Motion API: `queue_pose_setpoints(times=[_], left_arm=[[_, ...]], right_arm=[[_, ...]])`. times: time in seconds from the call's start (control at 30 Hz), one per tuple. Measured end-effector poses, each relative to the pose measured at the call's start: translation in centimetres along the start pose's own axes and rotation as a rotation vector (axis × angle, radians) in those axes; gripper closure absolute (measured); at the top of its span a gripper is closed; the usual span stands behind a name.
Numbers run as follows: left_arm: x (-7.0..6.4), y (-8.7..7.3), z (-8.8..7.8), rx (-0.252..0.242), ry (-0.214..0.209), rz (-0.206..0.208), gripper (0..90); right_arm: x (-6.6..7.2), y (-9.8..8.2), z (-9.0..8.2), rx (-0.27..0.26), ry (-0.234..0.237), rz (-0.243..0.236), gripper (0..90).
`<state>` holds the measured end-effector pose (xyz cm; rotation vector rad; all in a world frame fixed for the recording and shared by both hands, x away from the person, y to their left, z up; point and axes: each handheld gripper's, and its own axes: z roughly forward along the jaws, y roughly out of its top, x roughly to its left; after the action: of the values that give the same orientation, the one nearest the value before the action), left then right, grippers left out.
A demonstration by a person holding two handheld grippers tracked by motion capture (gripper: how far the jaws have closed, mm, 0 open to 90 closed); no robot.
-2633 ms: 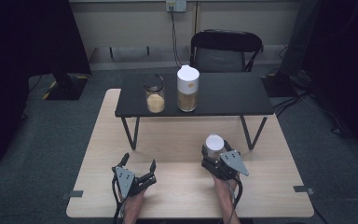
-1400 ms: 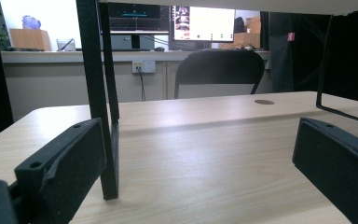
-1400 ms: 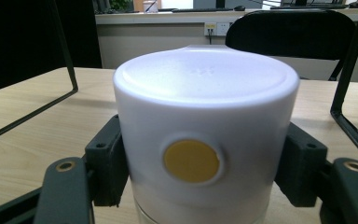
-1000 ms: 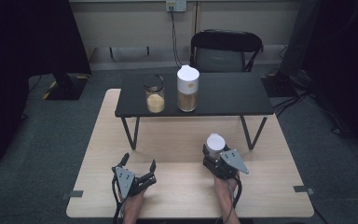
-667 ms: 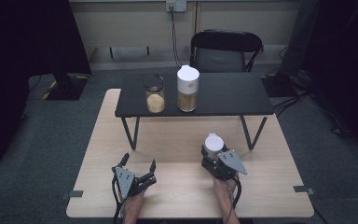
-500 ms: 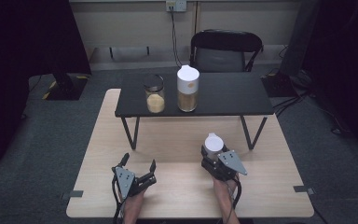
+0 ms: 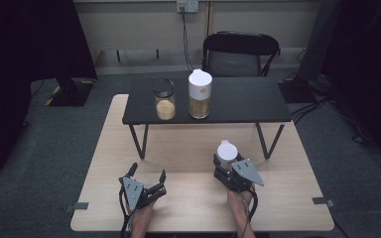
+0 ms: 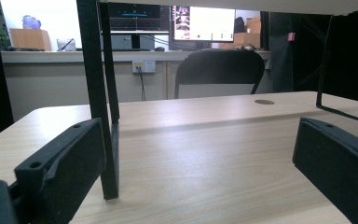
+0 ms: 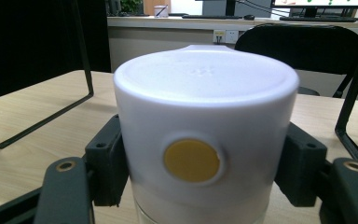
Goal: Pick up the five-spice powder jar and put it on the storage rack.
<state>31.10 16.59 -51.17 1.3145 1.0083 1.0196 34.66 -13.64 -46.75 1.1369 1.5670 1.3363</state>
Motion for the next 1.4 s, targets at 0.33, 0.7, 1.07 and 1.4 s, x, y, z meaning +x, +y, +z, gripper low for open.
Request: queue_pose_setpoints(times=[0.33,0.7,1.07,1.4], left_arm=[[0.0,0.0,0.0,0.001,0.0,-0.001,2.1],[0.0,0.0,0.0,0.001,0.001,0.0,2.1],[0.0,0.0,0.0,0.002,0.001,0.0,2.1],[0.0,0.0,0.0,0.002,0.003,-0.001,2.5]], right_arm=[[0.3,1.3,-0.7,0.003,0.016,-0.018,30.2],[0.6,2.8,-1.2,-0.005,0.029,-0.032,30.2],[0.5,3.9,-1.7,-0.007,0.032,-0.041,30.2],[0.7,5.6,-2.1,-0.02,0.04,-0.057,30.2]])
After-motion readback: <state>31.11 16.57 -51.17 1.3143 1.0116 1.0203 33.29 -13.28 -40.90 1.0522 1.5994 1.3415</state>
